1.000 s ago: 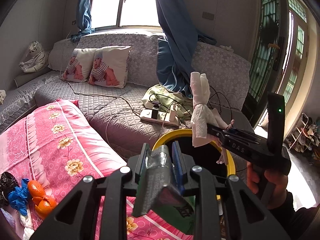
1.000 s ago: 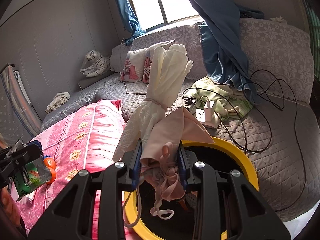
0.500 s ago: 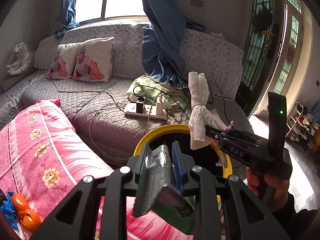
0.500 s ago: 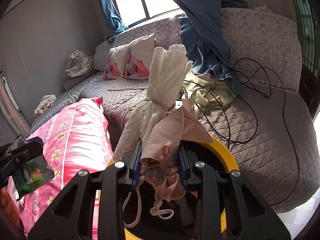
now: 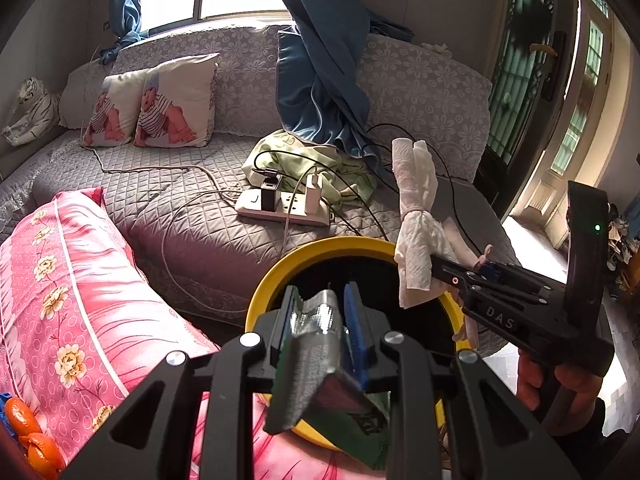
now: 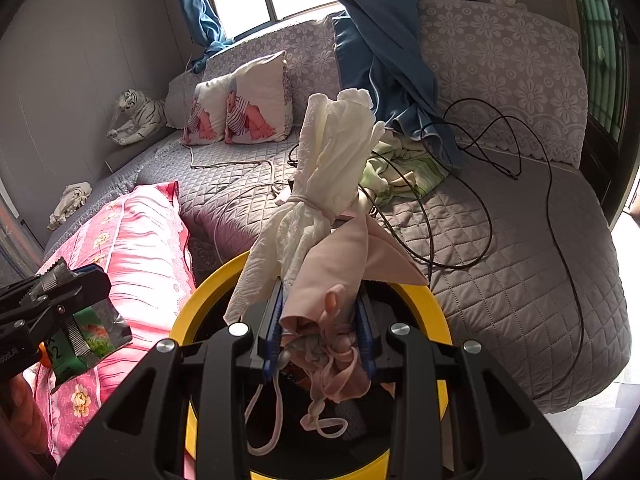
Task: Collect trash
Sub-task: 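Open the left tool over the bin dropping the green packet while the right tool drops the cloth, then move both open tools from the bin back to the trash on the bed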
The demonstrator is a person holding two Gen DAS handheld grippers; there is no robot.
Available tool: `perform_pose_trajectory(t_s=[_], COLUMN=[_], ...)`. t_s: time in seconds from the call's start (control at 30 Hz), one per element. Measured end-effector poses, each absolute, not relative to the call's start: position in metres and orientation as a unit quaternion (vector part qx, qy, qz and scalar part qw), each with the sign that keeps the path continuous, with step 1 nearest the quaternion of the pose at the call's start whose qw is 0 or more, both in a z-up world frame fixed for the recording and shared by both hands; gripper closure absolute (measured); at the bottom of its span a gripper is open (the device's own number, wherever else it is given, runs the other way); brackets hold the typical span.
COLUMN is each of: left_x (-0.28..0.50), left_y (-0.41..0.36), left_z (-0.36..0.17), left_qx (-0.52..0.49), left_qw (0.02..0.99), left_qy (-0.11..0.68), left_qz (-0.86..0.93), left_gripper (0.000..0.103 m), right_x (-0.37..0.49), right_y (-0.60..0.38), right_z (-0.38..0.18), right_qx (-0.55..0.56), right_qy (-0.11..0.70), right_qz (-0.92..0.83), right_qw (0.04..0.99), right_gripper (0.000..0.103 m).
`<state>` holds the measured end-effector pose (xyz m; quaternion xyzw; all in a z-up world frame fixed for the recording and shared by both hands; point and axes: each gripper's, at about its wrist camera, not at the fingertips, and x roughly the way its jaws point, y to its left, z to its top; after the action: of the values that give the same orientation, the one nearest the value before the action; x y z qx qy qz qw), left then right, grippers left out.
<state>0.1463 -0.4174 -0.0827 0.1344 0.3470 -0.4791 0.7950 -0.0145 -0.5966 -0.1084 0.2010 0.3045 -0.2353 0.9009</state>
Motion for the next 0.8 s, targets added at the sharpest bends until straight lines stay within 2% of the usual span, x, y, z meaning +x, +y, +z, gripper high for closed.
perform_pose_trajectory(t_s=[0.23,0.33,0.37,0.4,0.43,0.47,0.63,0.8], left_x=[0.149,0.15,0.15,0.15,0.151,0.154,0.167,0.171], left_y=[-0.436,-0.438,-0.438,-0.438,-0.436,-0.434,-0.425,-0.412], left_z=[-0.1,-0.103,-0.104,-0.104,-0.104,-0.104,-0.106,-0.095], left_qx=[0.146,0.143,0.14,0.138,0.135,0.132,0.103,0.088], left_qw=[0.786,0.784,0.783,0.783,0.787,0.79,0.789,0.799], left_qy=[0.366,0.37,0.372,0.373,0.374,0.375,0.399,0.39], left_qz=[-0.477,-0.477,-0.479,-0.478,-0.473,-0.467,-0.455,-0.449], left_gripper=[0.08,0.078,0.069,0.065,0.055,0.051,0.05,0.05], right_x=[-0.009,-0.008,-0.007,-0.007,-0.008,-0.008,-0.014,-0.019], right_y=[-0.599,-0.601,-0.601,-0.602,-0.604,-0.605,-0.609,-0.606], right_z=[-0.111,-0.113,-0.114,-0.114,-0.115,-0.115,-0.112,-0.101], right_qx=[0.199,0.2,0.199,0.2,0.202,0.203,0.21,0.208], right_qy=[0.321,0.328,0.331,0.333,0.334,0.334,0.327,0.319], right_qz=[-0.236,-0.236,-0.237,-0.238,-0.242,-0.246,-0.253,-0.257], right_qw=[0.895,0.892,0.891,0.89,0.888,0.887,0.886,0.888], right_gripper=[0.072,0.067,0.066,0.062,0.06,0.059,0.057,0.057])
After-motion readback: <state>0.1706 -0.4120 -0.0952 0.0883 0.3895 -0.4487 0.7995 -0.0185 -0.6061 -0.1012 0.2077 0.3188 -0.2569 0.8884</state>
